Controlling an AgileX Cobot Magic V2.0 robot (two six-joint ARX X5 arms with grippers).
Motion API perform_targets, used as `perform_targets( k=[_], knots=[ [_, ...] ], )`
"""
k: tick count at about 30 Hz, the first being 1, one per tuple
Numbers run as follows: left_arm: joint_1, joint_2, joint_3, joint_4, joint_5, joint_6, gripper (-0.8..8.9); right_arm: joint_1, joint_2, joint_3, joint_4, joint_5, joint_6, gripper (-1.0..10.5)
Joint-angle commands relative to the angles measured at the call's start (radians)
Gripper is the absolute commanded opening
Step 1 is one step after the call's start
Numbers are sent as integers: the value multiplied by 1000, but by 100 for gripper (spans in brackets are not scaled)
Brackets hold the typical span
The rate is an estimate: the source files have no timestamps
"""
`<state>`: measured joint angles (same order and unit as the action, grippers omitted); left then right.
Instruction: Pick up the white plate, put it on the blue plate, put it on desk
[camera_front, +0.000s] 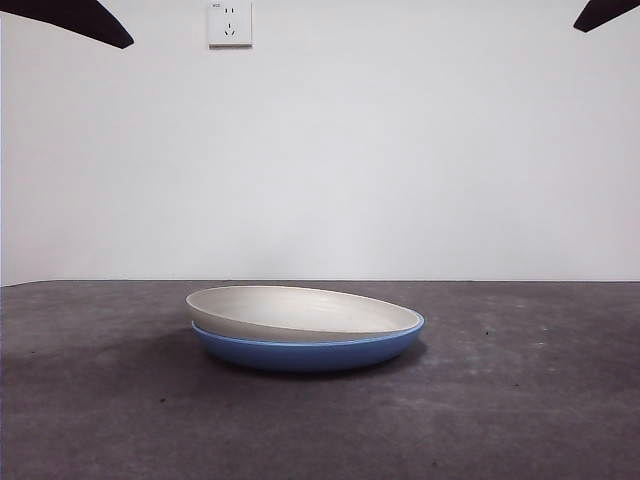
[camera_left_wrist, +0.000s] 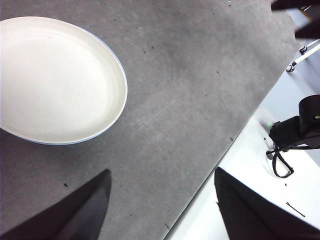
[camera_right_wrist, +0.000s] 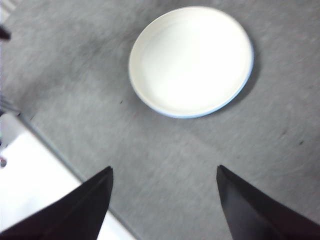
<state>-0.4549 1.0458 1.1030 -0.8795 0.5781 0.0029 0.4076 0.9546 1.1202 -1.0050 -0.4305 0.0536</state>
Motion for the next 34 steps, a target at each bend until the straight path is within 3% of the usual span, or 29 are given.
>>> perform_targets(
  k=[1, 19, 21, 24, 34],
  knots=[
    [-5, 6, 6, 9, 6, 12, 335, 13, -19, -35, 3, -27, -14, 328],
    [-5, 6, 6, 8, 6, 12, 324, 21, -48, -107, 32, -45, -14, 327],
    [-5, 6, 6, 8, 6, 12, 224, 21, -48, -107, 31, -45, -14, 302],
    [-5, 6, 6, 8, 6, 12, 5, 21, -48, -107, 30, -44, -14, 18],
    [-5, 6, 6, 11, 6, 12, 10, 21, -48, -107, 36, -41, -13, 13]
  ],
)
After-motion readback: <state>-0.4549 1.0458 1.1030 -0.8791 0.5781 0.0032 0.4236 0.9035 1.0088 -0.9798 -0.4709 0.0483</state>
